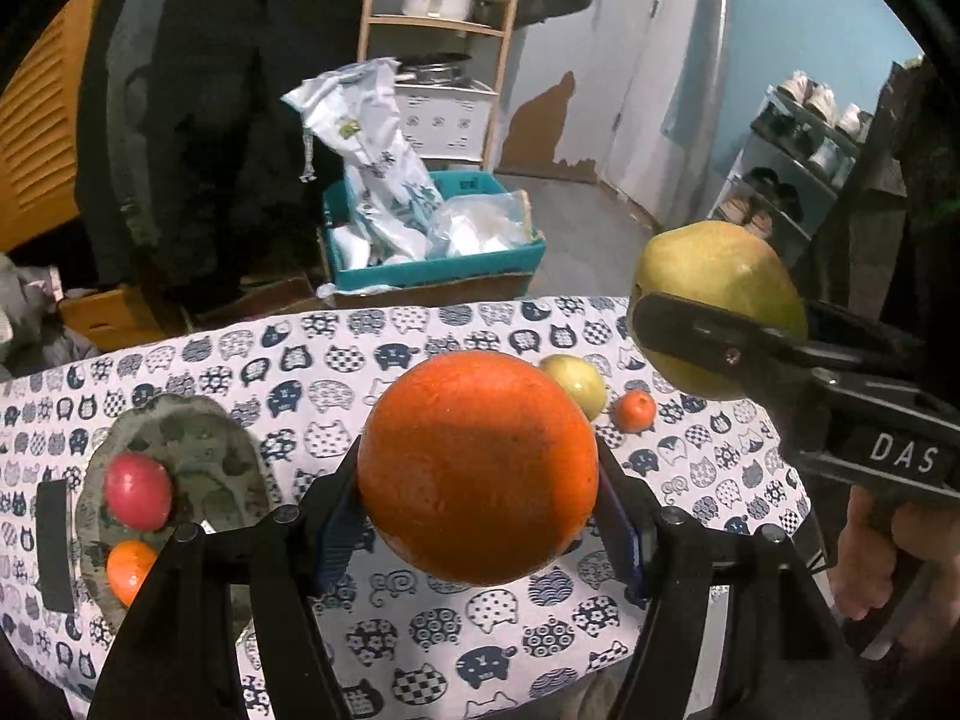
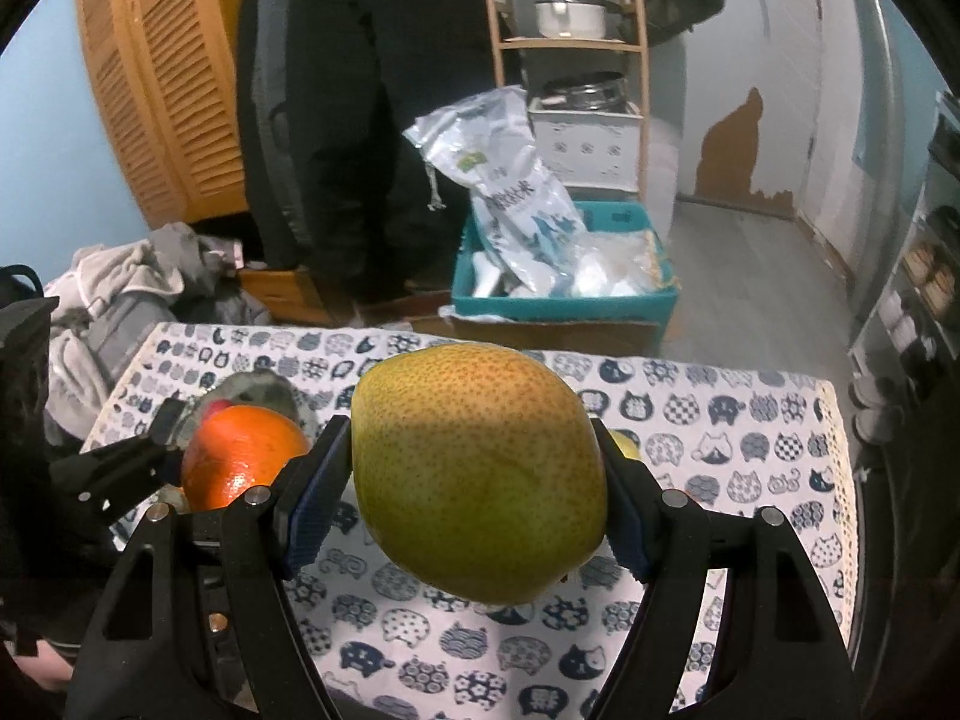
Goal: Organize fruits
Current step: 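Lift the orange and green pear and carry them toward the plate, then lower the large orange with the left tool while the right tool lowers the pear onto the plate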
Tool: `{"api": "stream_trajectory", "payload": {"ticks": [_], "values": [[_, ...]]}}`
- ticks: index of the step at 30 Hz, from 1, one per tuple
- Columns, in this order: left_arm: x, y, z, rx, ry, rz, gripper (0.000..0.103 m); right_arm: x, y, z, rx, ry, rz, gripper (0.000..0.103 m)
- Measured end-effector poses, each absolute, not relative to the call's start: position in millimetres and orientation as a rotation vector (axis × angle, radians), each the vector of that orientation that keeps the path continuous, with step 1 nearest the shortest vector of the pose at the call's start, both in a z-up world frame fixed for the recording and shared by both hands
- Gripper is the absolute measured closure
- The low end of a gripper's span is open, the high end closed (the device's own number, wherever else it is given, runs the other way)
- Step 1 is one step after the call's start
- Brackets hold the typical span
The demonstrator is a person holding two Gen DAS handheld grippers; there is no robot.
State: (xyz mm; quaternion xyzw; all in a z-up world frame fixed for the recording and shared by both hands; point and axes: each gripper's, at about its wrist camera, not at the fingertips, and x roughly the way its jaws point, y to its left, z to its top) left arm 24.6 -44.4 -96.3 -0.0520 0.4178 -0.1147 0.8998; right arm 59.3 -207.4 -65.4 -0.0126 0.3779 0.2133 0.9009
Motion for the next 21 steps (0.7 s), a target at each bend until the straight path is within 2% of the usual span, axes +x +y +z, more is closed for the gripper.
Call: {"api": "stream_trajectory", "payload": {"ticks": [21], "values": [[18.3, 53.2, -99.5, -0.239, 0.860, -0.112, 0.034, 69.2, -111.7, -63.0, -0.109, 0.797, 0.550, 0.027]]}}
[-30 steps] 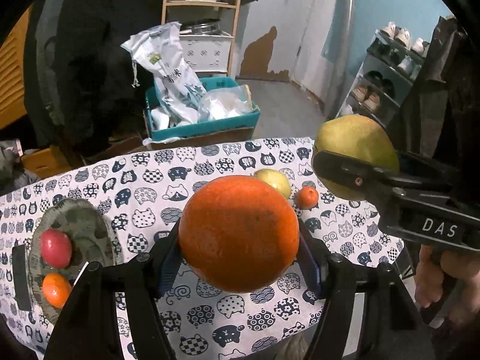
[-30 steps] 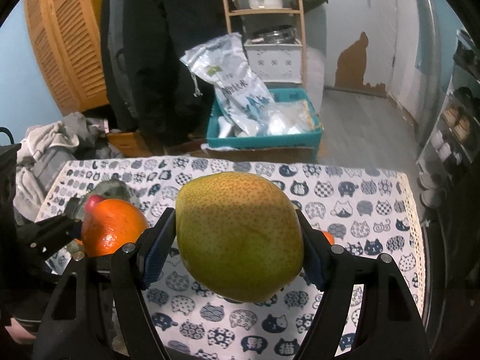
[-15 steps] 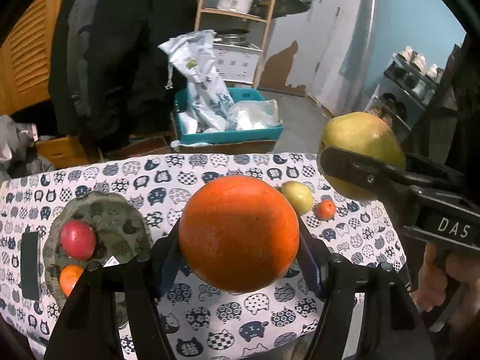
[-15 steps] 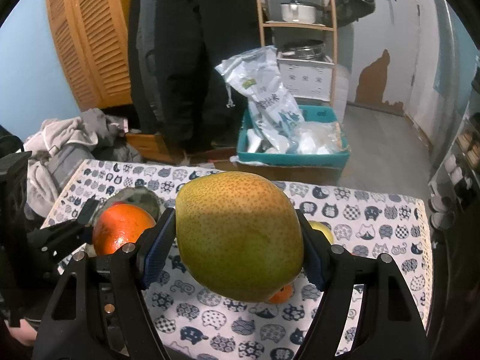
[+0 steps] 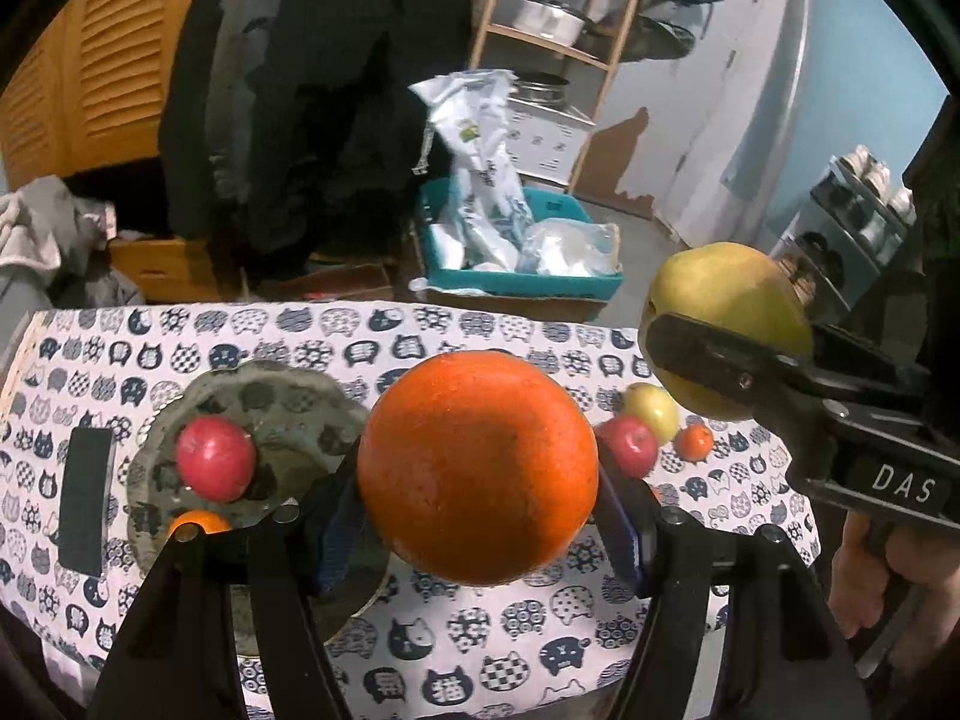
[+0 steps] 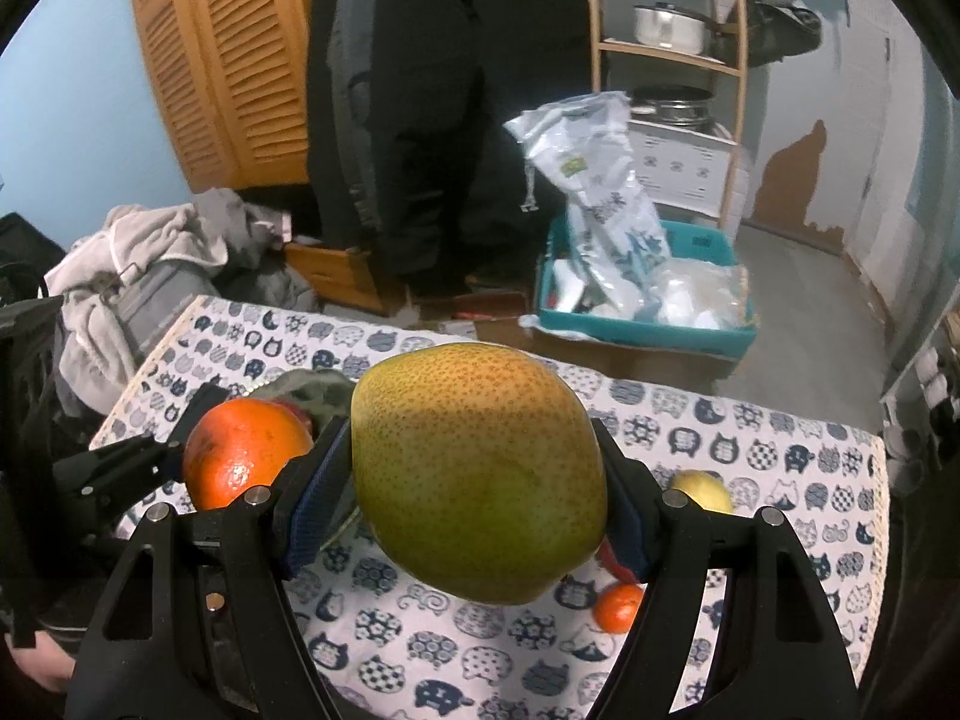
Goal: Organize fruits
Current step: 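Lower the large orange with the left tool while the right tool lowers the pear onto the plate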
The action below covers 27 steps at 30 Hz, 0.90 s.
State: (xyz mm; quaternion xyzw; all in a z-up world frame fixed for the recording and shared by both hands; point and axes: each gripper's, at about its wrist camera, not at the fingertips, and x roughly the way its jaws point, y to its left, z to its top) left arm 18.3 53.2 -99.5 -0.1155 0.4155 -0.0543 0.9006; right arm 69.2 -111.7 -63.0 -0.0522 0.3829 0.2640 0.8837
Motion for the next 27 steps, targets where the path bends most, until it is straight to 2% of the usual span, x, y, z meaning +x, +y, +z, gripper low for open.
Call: {"api": "stream_trajectory", "payload": {"ticks": [16, 27], "values": [[16.3, 128.6, -130.8, -0.312, 0.906, 0.033, 0.034, 86.0, -27.0, -88.2, -0.159, 0.866, 0.645, 0.027], [15.3, 157.0, -182.7, -0.357, 1.026, 0.095, 0.034, 101.6, 23.1, -128.4, -0.197, 0.963, 0.698, 0.027]]}}
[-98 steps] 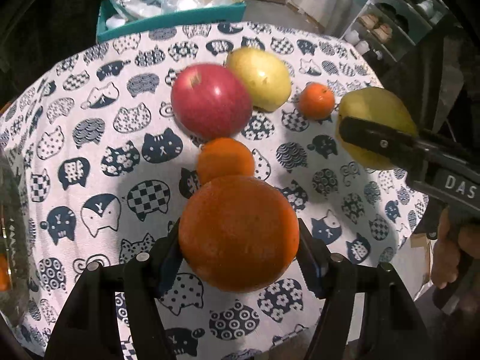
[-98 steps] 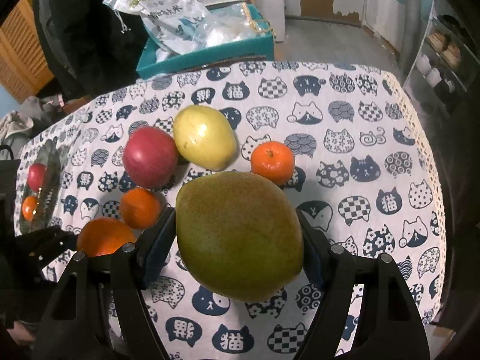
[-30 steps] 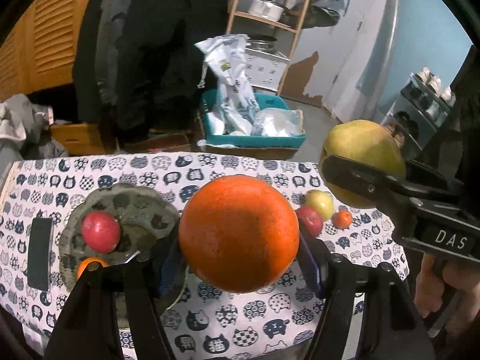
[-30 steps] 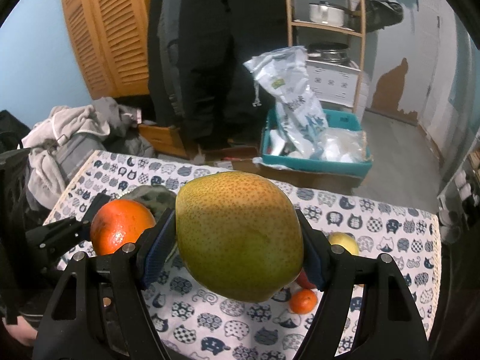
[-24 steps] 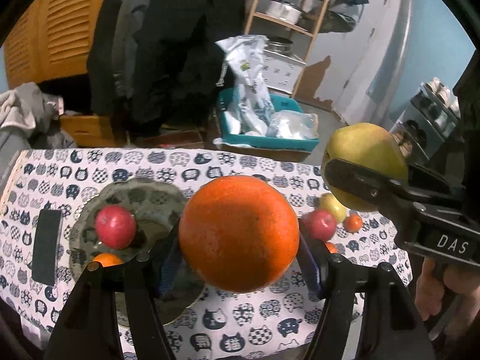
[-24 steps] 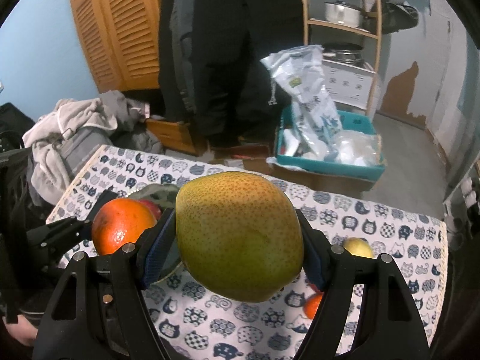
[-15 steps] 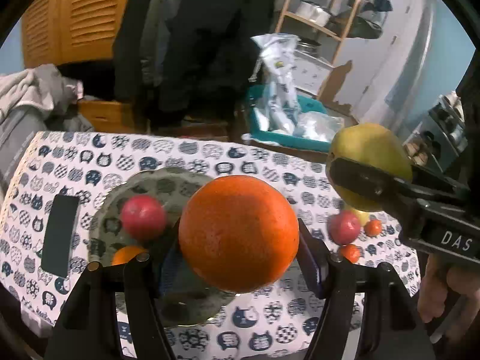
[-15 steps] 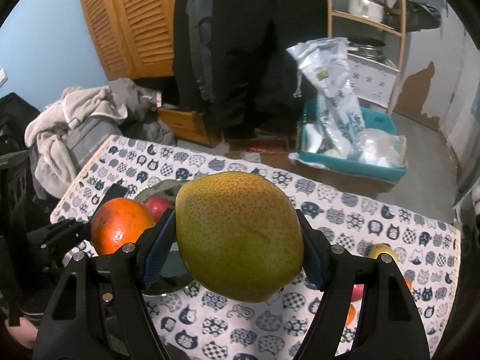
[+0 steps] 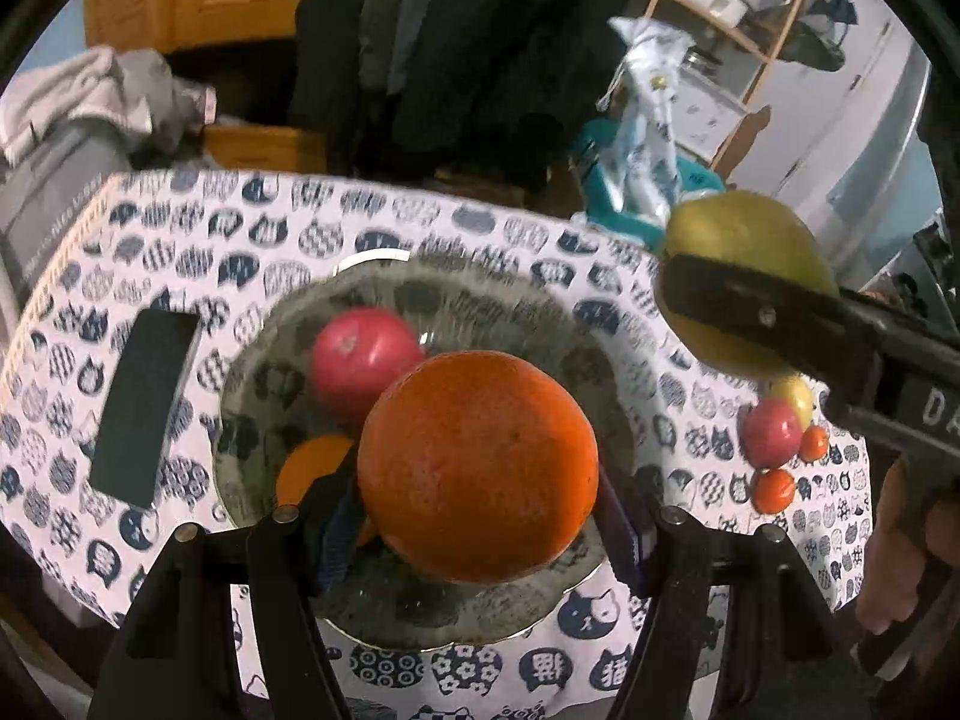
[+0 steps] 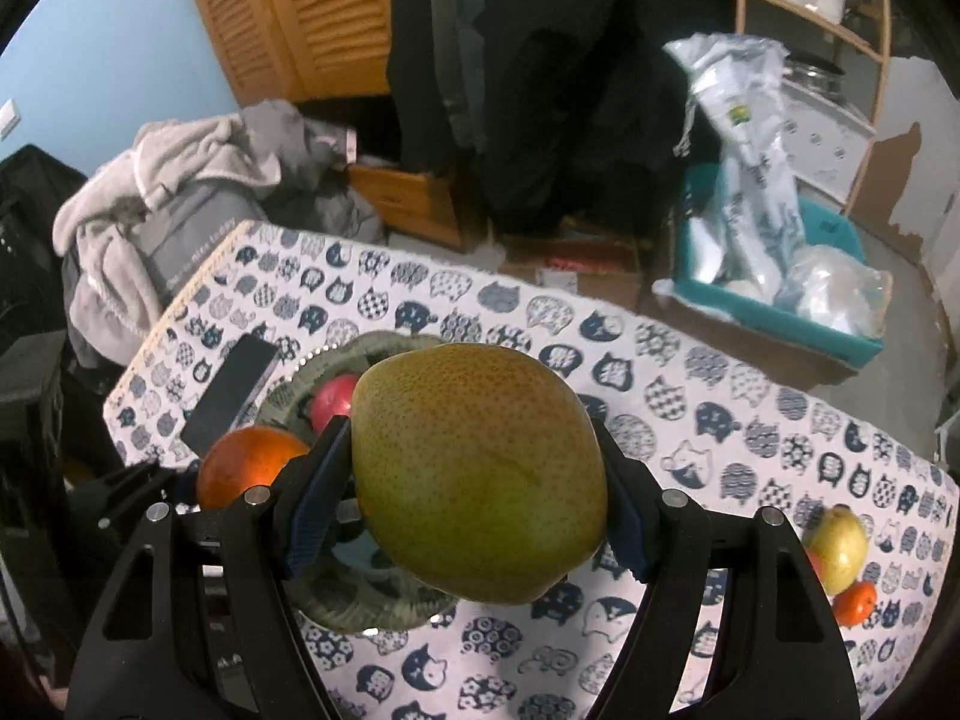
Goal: Organize fruits
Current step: 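Lower the large orange with the left tool while the right tool lowers the pear onto the plate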
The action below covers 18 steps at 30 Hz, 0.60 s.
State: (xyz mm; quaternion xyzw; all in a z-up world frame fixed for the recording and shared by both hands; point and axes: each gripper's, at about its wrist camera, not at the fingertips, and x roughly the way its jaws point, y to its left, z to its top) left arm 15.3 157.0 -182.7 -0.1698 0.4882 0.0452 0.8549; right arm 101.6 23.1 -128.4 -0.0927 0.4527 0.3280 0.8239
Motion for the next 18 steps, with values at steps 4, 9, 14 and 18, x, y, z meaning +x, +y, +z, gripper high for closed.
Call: {"api": "stream_trajectory", "payload": {"ticks": [4, 9, 14, 18], "values": [[13.8, 158.7, -197.2, -0.357, 1.066, 0.113, 0.034, 107.3, 39.0, -151.9, -0.204, 1.018, 0.706, 0.027], [12.9, 161.8, -210.8, -0.376, 1.105, 0.123, 0.034, 111.1, 50.4, -177.3, -0.221, 1.078, 0.711, 0.027], [12.8, 159.9, -222.8, -0.358, 1.137, 0.142, 0.034, 113.4, 56.7, -193.8, -0.230, 1.119, 0.710, 0.027], [12.1, 156.6, -227.6, -0.343, 1.147, 0.148, 0.033, 112.7, 60.1, -204.6, -0.240, 1.143, 0.712, 0.027]]}}
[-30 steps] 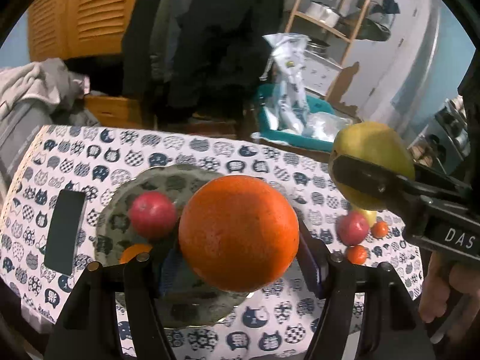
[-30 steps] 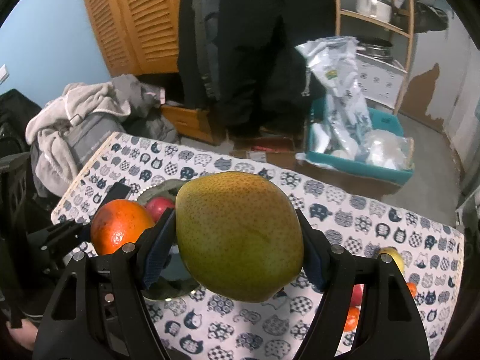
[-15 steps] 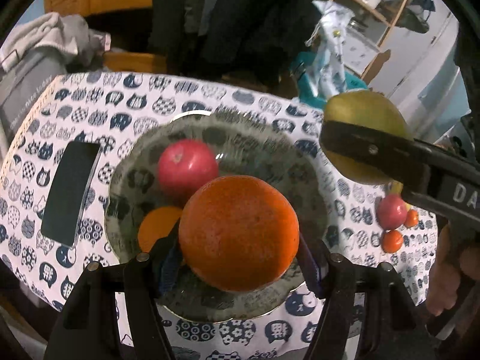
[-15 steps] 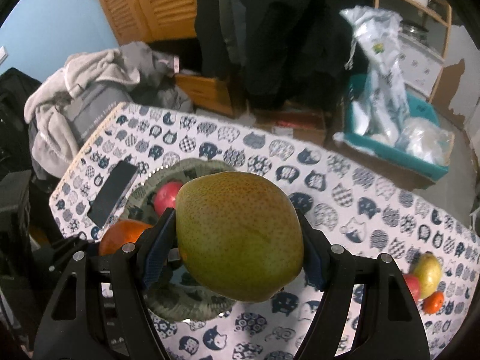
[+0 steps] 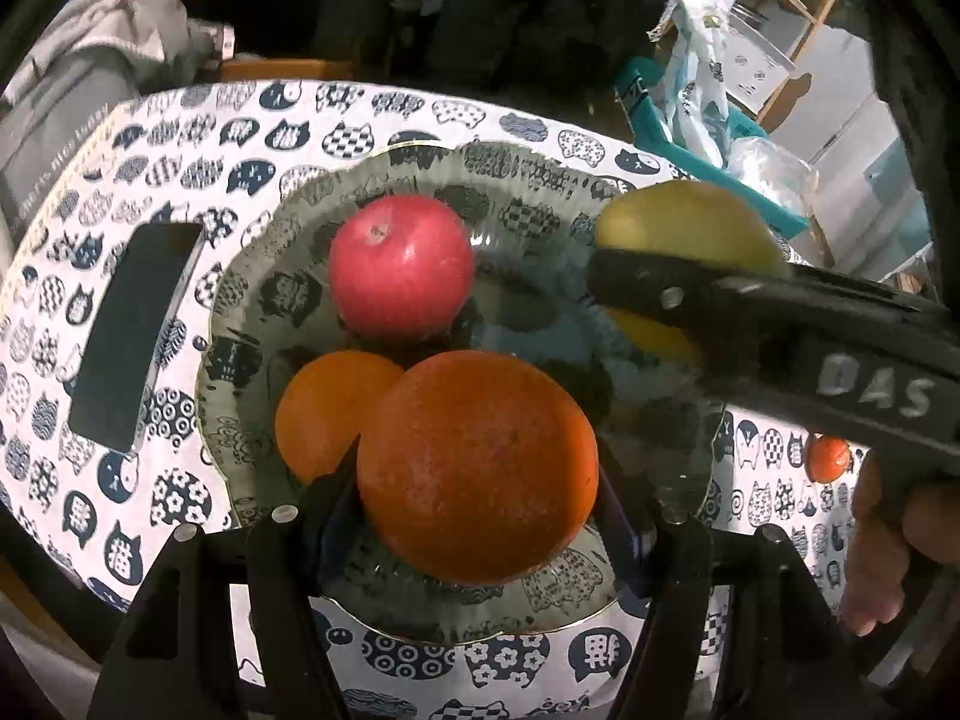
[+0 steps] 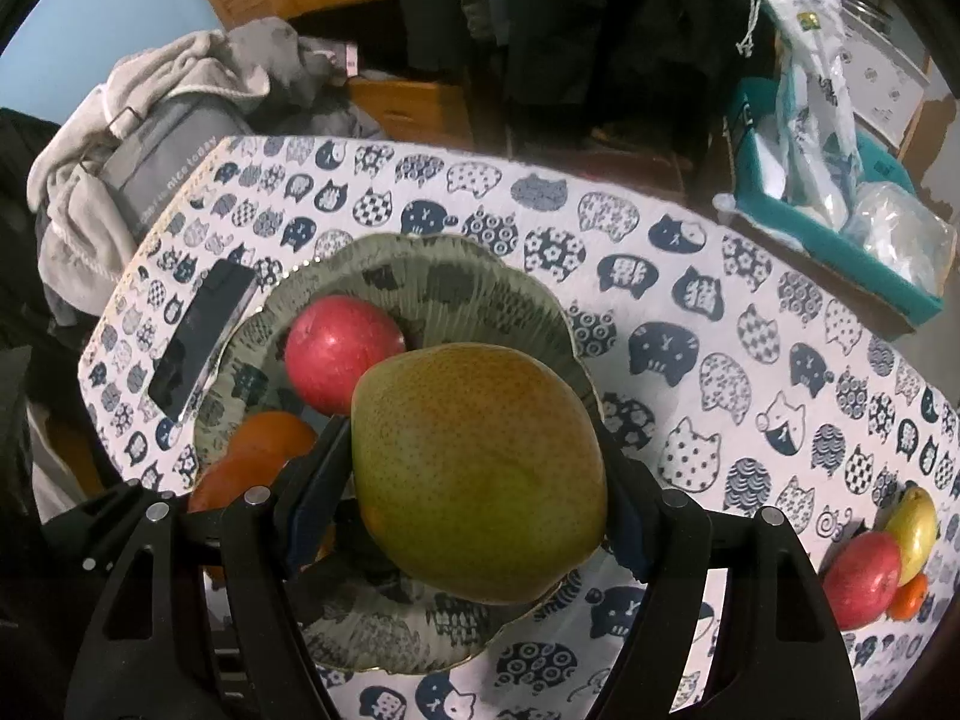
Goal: Organize fruits
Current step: 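Lower the large orange with the left tool while the right tool lowers the pear onto the plate, then open both tools to release the orange and pear on the plate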
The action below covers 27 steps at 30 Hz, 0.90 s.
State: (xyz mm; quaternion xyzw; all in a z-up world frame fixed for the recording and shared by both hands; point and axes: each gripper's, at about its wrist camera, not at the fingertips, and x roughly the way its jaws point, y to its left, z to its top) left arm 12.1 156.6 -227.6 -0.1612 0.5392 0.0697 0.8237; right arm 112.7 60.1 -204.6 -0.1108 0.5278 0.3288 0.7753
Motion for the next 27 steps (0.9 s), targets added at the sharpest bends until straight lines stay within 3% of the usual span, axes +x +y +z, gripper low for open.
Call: {"api": "stream_trajectory", "payload": {"ticks": [12, 27], "values": [[15.0, 153.5, -226.1, -0.347, 1.139, 0.135, 0.034, 104.1, 64.0, -231.7, -0.287, 1.212, 0.719, 0.028], [14.3, 147.3, -204.3, -0.350, 1.102, 0.125, 0.034, 106.3, 38.3, -184.6, -0.218, 1.088, 0.685, 0.029]]}}
